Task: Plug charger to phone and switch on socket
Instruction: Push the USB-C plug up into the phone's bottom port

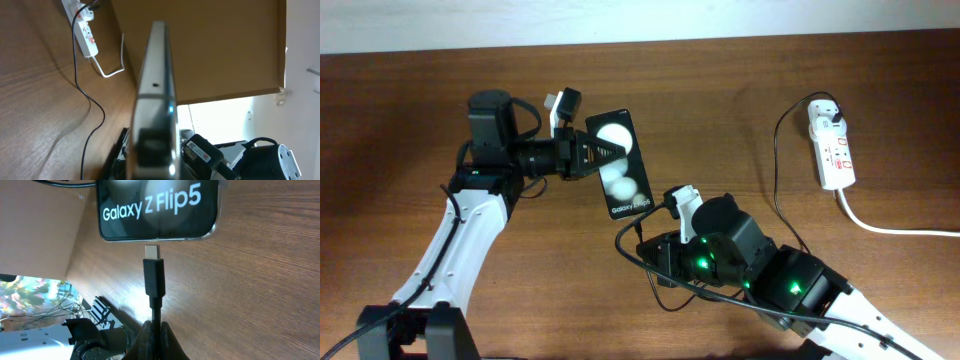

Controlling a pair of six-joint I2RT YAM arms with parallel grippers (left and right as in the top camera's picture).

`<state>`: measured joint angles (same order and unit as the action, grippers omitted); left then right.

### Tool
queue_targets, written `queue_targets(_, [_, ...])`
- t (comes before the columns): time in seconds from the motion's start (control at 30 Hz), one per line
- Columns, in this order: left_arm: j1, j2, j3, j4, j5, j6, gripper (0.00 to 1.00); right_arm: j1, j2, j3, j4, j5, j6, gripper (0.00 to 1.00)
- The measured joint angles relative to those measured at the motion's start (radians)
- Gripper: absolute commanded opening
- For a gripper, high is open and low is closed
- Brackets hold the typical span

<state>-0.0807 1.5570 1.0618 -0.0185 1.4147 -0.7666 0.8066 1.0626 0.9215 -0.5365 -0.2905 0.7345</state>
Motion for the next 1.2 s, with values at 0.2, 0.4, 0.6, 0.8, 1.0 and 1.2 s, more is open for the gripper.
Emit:
queue_targets(0.2, [0.000,0.000,0.000,0.000,0.000,-0.012,0.00,0.000,0.023,0.000,0.009,-0.005,0.000,0.04])
queue_targets(0.4, [0.000,0.000,0.000,0.000,-0.001,0.041,0.00,0.000,0.023,0.000,0.009,-0.026,0.000,0.04])
queue_targets(0.6, [0.000,0.000,0.000,0.000,-0.001,0.045,0.00,0.000,0.023,0.000,0.009,-0.021,0.000,0.04])
queue_targets(0.8, [0.000,0.000,0.000,0.000,-0.001,0.045,0.00,0.000,0.023,0.000,0.014,-0.002,-0.001,0.04])
queue_targets(1.0, [0.000,0.000,0.000,-0.022,-0.001,0.057,0.00,0.000,0.023,0.000,0.022,0.016,-0.001,0.04])
queue_targets(1.2, [0.000,0.000,0.000,-0.030,-0.001,0.093,0.00,0.000,0.023,0.000,0.023,0.019,0.000,0.04])
